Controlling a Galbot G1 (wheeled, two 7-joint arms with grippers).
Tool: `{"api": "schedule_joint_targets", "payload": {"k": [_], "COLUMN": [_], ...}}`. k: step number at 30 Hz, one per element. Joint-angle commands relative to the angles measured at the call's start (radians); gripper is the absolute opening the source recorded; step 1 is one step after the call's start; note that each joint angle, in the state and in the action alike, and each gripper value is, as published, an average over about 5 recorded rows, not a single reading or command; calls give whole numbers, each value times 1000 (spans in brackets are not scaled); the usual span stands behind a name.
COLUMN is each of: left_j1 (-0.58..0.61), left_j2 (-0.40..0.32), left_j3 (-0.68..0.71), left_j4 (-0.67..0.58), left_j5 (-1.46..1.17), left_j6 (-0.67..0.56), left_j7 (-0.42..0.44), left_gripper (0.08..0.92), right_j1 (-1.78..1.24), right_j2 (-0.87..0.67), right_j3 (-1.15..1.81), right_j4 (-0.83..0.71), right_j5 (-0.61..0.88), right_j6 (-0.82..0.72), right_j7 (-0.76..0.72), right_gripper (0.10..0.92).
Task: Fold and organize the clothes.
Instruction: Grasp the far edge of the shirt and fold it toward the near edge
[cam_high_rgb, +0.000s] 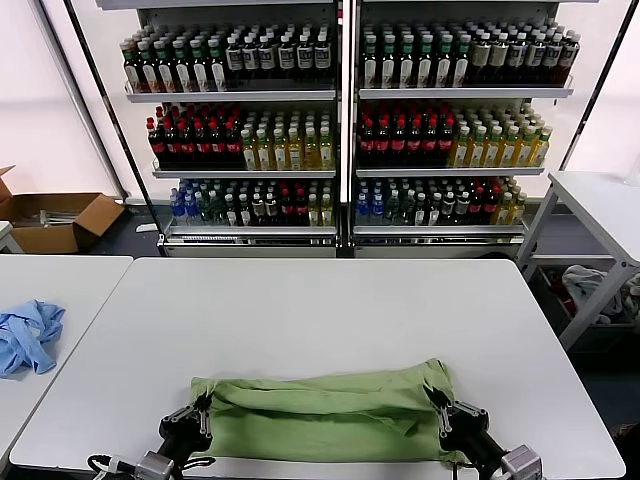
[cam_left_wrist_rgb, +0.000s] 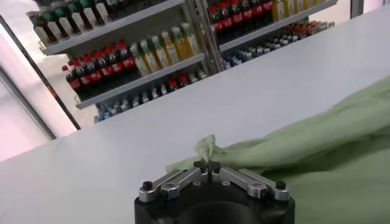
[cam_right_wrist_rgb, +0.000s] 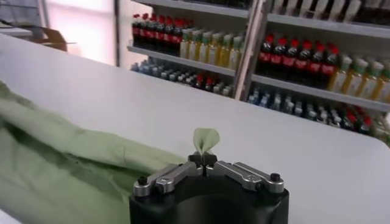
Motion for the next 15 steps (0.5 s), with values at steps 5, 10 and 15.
{"api": "schedule_joint_targets", "payload": {"k": [5, 10, 15], "left_j1": [20, -4, -71], "left_j2": [5, 9, 11], "left_j3": [7, 16, 26], "left_j4": [4, 14, 53], "left_j5": [27, 26, 22], "left_j6": [20, 38, 21], "left_j7": [-10, -9, -7], "left_gripper": [83, 86, 183], "right_j1": [-13, 4, 36], "right_j2": [64, 83, 112], "right_j3": [-80, -96, -123], "right_j4": [-13, -12, -11], "right_j5": [1, 56, 105], "right_j6": [13, -12, -18], "right_j7": [301, 376, 454], "right_gripper": [106, 155, 301]}}
